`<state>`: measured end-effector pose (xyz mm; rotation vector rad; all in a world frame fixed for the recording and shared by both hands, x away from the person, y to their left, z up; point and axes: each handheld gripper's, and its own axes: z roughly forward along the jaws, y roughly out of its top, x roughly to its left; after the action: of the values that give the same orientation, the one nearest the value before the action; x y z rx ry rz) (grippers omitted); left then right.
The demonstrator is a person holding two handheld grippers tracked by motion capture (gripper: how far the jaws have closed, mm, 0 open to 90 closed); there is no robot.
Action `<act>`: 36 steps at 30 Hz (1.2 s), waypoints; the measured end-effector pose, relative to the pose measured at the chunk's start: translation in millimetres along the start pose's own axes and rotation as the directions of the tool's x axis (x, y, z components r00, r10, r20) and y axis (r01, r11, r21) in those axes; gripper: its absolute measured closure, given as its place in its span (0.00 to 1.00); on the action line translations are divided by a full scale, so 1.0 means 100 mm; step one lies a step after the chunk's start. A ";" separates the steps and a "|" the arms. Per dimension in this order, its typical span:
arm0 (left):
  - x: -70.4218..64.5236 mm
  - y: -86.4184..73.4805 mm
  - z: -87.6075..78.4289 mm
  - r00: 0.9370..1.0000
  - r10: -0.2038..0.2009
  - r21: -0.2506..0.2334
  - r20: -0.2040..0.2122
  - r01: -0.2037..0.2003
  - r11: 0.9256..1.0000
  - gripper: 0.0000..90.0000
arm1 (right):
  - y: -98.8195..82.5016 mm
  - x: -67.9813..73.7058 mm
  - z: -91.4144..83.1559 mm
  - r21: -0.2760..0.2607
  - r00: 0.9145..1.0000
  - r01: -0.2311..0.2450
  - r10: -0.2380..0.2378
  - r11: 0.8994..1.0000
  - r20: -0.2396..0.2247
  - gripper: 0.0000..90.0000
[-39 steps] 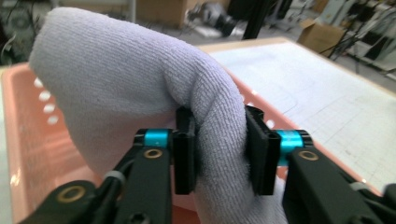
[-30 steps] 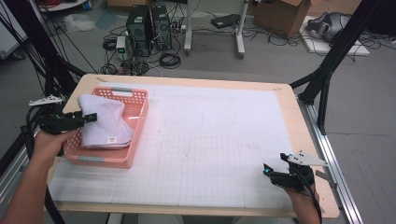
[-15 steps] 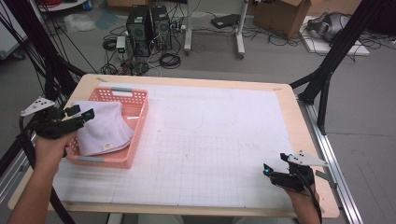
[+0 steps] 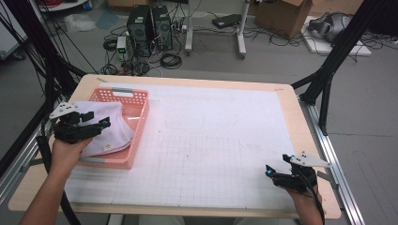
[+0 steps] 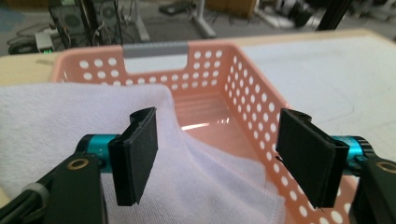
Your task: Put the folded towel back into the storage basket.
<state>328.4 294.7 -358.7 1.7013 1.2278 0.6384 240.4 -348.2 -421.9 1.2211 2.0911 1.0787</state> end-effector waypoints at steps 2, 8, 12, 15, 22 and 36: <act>0.00 0.01 0.04 1.000 -0.001 0.034 -0.007 0.001 0.999 0.34 | 0.00 0.00 0.00 0.000 1.000 0.001 -0.001 1.000 -0.001 0.23; -0.03 0.05 0.16 0.999 0.004 0.143 -0.039 0.001 0.990 0.37 | 0.00 0.00 0.01 0.002 1.000 0.001 -0.001 1.000 -0.002 0.23; -0.03 0.05 0.28 0.997 0.017 0.221 -0.071 -0.001 0.975 0.38 | 0.00 0.00 0.01 0.003 1.000 0.000 0.000 1.000 -0.006 0.23; -0.01 0.04 0.40 0.994 0.017 0.315 -0.107 0.017 0.949 0.40 | 0.00 0.00 0.02 0.001 1.000 0.003 -0.003 1.000 -0.006 0.23; 0.01 0.02 0.64 0.991 0.024 0.424 -0.130 0.034 0.905 0.43 | 0.00 0.00 0.02 0.003 1.000 0.003 -0.003 1.000 -0.011 0.23; -0.01 -0.08 0.91 0.998 0.038 0.483 -0.039 -0.014 0.875 0.37 | 0.00 -0.01 0.04 0.005 1.000 0.003 -0.003 1.000 -0.016 0.23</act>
<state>397.7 260.3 -406.6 2.1255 1.4890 0.4054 243.9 -347.1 -424.1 1.2158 2.1078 1.0858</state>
